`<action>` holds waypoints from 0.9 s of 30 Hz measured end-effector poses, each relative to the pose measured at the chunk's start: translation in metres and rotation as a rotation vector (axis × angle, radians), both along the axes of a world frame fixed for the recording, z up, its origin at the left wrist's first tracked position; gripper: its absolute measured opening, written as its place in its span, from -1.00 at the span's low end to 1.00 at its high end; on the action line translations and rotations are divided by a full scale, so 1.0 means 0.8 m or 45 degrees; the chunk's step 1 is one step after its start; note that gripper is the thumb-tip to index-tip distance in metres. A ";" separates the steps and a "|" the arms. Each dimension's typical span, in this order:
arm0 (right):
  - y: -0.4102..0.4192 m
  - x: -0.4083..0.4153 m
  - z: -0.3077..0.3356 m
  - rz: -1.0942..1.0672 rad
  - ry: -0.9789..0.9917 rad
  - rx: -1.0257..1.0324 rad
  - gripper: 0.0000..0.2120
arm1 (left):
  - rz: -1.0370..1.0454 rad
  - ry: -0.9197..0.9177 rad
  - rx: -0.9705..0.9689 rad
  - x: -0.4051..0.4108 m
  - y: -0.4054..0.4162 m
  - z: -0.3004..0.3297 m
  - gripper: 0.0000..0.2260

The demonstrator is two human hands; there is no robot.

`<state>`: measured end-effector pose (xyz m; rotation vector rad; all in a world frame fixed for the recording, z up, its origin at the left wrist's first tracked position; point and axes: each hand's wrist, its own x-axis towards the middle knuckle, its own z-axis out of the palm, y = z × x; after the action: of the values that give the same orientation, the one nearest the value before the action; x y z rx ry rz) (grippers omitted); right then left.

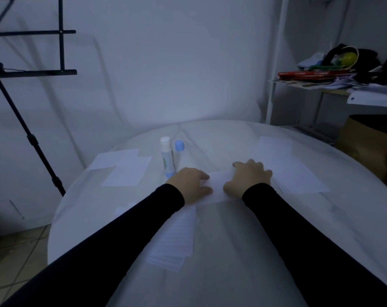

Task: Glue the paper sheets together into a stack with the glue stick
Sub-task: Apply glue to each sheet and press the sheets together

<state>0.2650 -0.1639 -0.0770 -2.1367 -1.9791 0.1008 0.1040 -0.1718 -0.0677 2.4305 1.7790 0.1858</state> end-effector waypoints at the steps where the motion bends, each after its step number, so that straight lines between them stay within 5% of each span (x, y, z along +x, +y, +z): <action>1: 0.001 -0.001 -0.002 0.099 -0.013 0.048 -0.43 | -0.013 0.033 -0.009 0.005 0.001 0.000 -0.62; 5: 0.007 -0.008 -0.010 0.539 -0.060 -0.151 -0.53 | -0.062 0.105 -0.080 0.010 0.007 0.001 -0.64; 9: 0.009 -0.008 -0.015 0.511 -0.139 -0.326 -0.52 | -0.075 0.214 -0.179 0.005 0.012 0.002 -0.57; 17: 0.001 0.012 -0.019 0.397 -0.174 -0.278 -0.40 | 0.036 0.379 -0.173 -0.025 0.010 0.007 -0.60; 23: -0.003 0.005 -0.018 0.515 -0.126 -0.089 -0.50 | 0.049 0.158 -0.063 -0.028 0.013 -0.002 -0.59; 27: -0.005 0.008 -0.020 0.687 0.028 -0.189 -0.58 | -0.049 0.041 -0.117 -0.018 0.008 -0.004 -0.48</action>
<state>0.2711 -0.1676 -0.0929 -1.6057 -2.5481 0.3663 0.0897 -0.1650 -0.0709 2.4141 1.7124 0.0594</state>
